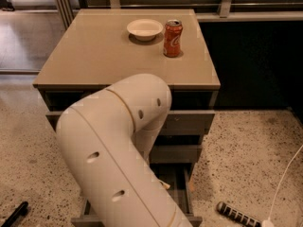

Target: Place brown chip bag into bottom drawer

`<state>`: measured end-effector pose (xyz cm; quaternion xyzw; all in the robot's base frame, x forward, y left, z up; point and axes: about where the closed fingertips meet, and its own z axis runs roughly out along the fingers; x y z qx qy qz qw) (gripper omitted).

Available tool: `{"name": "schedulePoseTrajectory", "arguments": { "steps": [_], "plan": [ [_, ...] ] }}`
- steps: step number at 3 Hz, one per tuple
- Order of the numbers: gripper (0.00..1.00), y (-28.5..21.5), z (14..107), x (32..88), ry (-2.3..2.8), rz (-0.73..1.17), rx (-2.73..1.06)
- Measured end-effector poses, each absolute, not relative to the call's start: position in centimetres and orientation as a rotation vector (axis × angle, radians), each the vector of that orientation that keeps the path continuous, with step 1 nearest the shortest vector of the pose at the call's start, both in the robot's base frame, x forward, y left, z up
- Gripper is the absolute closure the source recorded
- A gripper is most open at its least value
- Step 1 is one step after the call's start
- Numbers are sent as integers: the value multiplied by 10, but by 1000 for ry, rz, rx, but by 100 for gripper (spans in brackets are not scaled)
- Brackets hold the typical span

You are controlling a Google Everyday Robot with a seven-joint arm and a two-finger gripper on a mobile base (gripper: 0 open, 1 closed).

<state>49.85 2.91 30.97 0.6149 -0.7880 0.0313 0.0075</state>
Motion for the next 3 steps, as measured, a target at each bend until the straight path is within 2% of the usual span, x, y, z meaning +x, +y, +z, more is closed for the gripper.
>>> {"name": "schedulePoseTrajectory", "arguments": {
  "steps": [1,3],
  "plan": [
    [100,32,319,514,-2481,130,1981],
    [100,33,284,510,-2466,86,1973]
  ]
}}
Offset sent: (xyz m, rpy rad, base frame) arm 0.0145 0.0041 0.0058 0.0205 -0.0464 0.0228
